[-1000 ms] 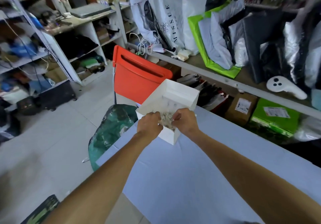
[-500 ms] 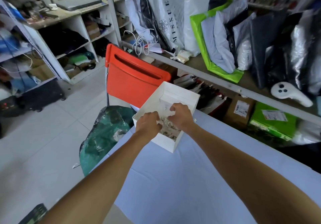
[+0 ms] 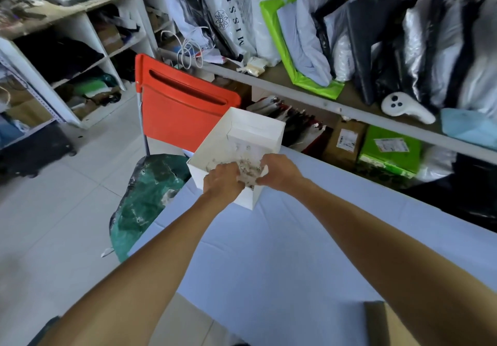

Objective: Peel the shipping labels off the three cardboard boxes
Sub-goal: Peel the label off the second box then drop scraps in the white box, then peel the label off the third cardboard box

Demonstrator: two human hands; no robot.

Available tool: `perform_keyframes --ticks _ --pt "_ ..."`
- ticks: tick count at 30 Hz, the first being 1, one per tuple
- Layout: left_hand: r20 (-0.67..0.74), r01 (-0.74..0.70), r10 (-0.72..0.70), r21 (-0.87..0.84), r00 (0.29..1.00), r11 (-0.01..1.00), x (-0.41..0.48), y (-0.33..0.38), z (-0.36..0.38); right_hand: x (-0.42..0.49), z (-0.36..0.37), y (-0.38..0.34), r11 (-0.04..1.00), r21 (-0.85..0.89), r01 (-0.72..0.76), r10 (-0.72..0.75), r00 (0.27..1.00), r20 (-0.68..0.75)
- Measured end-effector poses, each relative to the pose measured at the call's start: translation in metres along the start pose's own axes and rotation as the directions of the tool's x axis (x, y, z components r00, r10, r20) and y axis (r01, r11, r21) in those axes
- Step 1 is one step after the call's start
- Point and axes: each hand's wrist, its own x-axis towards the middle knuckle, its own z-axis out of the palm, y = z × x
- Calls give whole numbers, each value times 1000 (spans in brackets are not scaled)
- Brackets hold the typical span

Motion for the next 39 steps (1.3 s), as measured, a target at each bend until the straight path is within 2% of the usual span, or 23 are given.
perform_keyframes --ticks 6,10,19,30,39 --pt "-34 -55 54 -27 998 998 -56 44 18 -69 -10 43 999 -15 -32 32 998 -54" --pt "-49 -90 88 -31 995 995 -111 91 38 -133 -18 82 995 -65 -73 72 997 -21" --pt "48 -155 155 -7 987 988 -239 188 109 -282 -31 176 986 -70 -152 153 988 18" --pt "84 -289 286 21 955 957 -277 270 130 -367 -46 240 953 -39 -300 297 953 -58" --pt "273 -438 418 15 867 899 -312 352 176 -445 -53 302 906 -3 -424 420 899 -119"
